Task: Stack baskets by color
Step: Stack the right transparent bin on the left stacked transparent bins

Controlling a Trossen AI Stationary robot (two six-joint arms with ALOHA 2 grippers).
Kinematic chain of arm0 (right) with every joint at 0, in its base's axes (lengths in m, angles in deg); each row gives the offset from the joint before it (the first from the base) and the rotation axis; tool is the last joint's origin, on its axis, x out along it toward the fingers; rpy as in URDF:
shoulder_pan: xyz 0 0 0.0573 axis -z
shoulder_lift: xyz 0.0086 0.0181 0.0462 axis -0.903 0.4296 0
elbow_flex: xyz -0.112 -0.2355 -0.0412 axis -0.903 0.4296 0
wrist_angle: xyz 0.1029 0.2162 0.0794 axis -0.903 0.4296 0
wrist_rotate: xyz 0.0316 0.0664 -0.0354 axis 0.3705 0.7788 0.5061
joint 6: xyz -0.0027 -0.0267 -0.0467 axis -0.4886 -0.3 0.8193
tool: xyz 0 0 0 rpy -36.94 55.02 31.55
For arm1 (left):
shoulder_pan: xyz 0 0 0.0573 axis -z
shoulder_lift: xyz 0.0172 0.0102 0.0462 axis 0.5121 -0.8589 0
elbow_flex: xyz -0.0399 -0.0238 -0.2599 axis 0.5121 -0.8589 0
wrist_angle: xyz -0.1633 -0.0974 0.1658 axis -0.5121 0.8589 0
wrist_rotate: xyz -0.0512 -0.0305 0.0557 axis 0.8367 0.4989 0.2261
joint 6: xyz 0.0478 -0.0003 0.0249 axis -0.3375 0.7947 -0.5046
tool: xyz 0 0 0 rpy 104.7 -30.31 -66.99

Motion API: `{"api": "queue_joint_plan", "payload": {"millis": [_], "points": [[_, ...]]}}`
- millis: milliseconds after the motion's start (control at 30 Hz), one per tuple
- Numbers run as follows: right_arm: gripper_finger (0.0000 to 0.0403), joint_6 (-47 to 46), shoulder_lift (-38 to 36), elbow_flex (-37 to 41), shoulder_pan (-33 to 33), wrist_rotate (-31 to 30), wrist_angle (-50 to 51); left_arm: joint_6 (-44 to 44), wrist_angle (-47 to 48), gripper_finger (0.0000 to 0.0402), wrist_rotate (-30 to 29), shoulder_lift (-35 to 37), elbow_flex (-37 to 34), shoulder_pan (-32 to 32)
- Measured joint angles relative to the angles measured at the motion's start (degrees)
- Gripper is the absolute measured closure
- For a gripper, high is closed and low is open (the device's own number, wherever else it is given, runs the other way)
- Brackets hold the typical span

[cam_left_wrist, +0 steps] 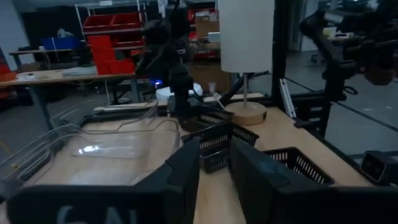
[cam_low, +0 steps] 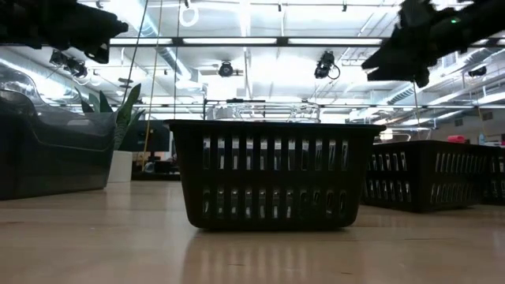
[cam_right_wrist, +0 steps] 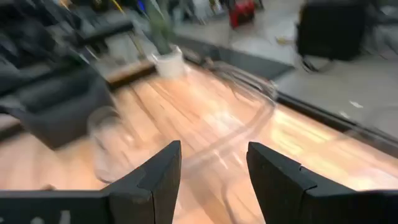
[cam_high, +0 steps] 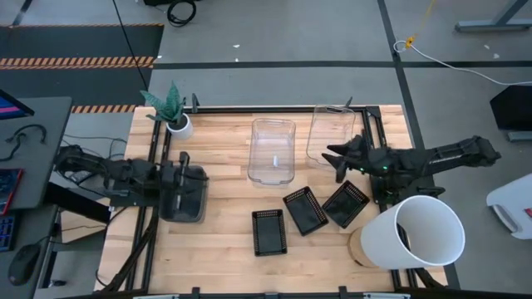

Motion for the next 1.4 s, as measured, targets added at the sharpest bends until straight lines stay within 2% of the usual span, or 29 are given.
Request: {"api": "queue_joint_plan", "payload": {"millis": [267,367,500,633,733,833,967,1100,1233,1400], "points": [[0.0214,-3.6,16.7,-13.7,4.7,11.8,17.7,0.0,1.1,0.0361,0.0,5.2,-1.4,-0.1],[0.0214,-3.6,23.0,-18.9,4.7,13.0,24.3,1.3,1.1,0.0376,0.0,6.2,-3.7,0.1],[0.0214,-2.3,30.4,-25.2,4.7,13.2,33.1,1.1,2.0,0.0389,0.1,8.4,-3.3,0.1],[0.0210,-0.2,36.4,-29.5,4.8,11.9,40.5,1.1,8.6,0.0392,0.2,11.9,-3.3,0.1],[0.0200,1.9,39.3,-31.5,6.1,11.8,43.1,1.5,10.7,0.0386,-0.3,15.2,-3.3,0.1],[0.0185,4.0,41.4,-32.8,8.5,12.2,44.1,1.5,10.6,0.0380,0.4,15.2,-3.3,0.1],[0.0163,6.7,44.4,-33.7,11.3,16.8,44.7,1.7,10.3,0.0383,1.1,15.2,-4.0,0.1],[0.0157,8.4,47.0,-33.7,13.5,15.0,45.2,1.9,10.2,0.0387,1.0,15.0,-4.3,0.1],[0.0171,9.2,49.5,-33.7,15.0,15.4,45.3,4.8,10.1,0.0384,0.9,15.0,-4.3,0.1],[0.0219,9.3,53.0,-33.7,15.7,18.8,45.2,4.5,10.1,0.0375,0.9,15.0,-4.3,0.1]]}}
